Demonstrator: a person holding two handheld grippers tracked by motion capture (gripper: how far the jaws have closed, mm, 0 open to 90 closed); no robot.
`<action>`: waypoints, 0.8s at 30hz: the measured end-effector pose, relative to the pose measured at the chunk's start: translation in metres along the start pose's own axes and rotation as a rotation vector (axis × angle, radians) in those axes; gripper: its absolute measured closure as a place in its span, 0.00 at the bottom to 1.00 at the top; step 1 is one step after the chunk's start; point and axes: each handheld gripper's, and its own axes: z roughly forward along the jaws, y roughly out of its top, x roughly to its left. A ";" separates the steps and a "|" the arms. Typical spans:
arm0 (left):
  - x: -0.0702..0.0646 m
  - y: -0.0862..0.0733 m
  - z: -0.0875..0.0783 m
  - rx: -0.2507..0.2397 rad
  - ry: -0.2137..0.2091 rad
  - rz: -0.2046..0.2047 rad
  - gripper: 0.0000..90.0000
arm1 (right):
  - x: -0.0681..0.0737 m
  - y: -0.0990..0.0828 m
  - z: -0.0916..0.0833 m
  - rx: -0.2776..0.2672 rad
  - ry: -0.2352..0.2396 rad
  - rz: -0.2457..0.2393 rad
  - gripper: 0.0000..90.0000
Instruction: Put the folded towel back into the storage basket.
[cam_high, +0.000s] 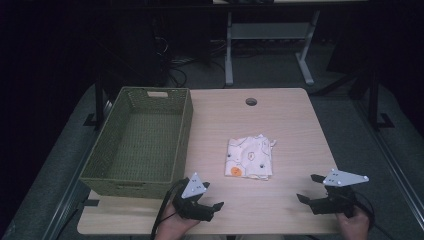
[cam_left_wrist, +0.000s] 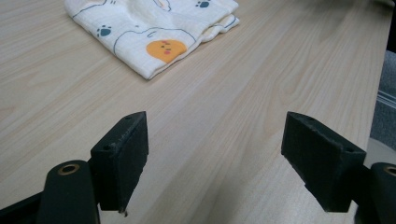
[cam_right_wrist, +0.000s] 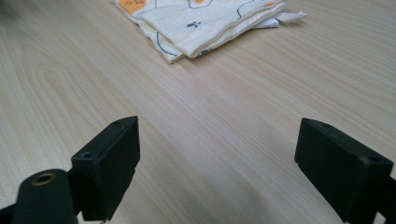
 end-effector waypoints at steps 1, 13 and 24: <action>0.000 0.000 0.000 0.000 0.000 0.000 0.26 | 0.000 0.000 0.000 0.000 0.000 0.000 0.15; 0.000 0.015 0.006 0.007 0.002 0.021 0.25 | -0.005 -0.001 -0.002 -0.022 0.003 0.014 0.15; 0.002 0.042 0.022 0.051 0.007 0.058 0.26 | -0.006 0.000 -0.002 -0.037 0.014 0.009 0.15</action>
